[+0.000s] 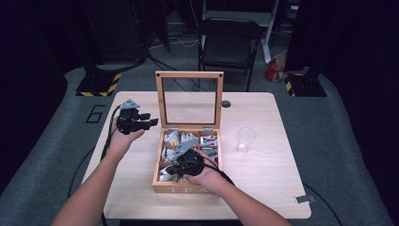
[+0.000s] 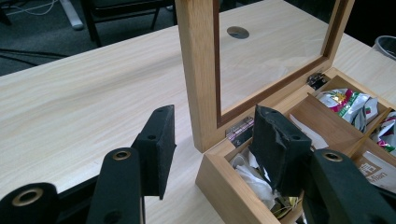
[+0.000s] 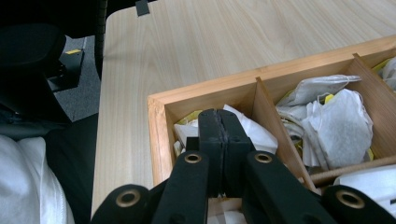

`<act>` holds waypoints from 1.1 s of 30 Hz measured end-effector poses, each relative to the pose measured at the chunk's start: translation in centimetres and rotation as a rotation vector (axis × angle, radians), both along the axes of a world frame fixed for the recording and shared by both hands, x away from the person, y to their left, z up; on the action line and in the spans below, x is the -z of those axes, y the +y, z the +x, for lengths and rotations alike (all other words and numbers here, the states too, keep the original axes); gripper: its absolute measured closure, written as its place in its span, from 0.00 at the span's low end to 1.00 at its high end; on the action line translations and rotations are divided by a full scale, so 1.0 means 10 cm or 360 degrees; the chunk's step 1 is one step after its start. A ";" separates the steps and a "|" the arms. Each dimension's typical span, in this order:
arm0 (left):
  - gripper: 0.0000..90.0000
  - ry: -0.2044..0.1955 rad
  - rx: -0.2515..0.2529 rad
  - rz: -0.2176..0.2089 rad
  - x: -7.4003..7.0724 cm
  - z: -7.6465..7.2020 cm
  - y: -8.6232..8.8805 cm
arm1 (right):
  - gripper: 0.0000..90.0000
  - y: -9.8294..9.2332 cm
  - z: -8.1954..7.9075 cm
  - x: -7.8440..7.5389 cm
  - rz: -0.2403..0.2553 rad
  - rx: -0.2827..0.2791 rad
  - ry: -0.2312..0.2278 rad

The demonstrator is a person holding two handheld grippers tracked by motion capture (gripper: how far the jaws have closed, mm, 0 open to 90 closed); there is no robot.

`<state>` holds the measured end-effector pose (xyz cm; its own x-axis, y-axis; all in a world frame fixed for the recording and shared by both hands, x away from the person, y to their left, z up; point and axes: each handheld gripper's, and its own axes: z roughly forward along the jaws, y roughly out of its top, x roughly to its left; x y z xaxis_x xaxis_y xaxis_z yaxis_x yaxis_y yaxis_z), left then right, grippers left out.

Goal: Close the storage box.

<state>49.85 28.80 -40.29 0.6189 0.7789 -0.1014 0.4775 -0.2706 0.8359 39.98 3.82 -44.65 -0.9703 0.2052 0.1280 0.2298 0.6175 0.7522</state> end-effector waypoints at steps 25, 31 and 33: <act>0.55 0.0006 -0.0003 -0.0002 0.00 0.00 0.02 | 1.00 0.16 0.02 0.00 0.0017 -0.0014 -0.0007; 0.55 0.0005 -0.0004 -0.0002 0.01 0.00 0.01 | 1.00 0.14 0.02 -0.03 0.0042 -0.0015 0.0005; 0.55 0.0006 -0.0006 -0.0001 0.01 0.00 0.01 | 1.00 0.13 0.01 -0.04 0.0049 -0.0012 0.0006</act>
<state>49.87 28.91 -40.37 0.6157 0.7810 -0.1045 0.4818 -0.2683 0.8342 40.10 5.16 -44.21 -0.9713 0.1938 0.1378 0.2281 0.5958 0.7700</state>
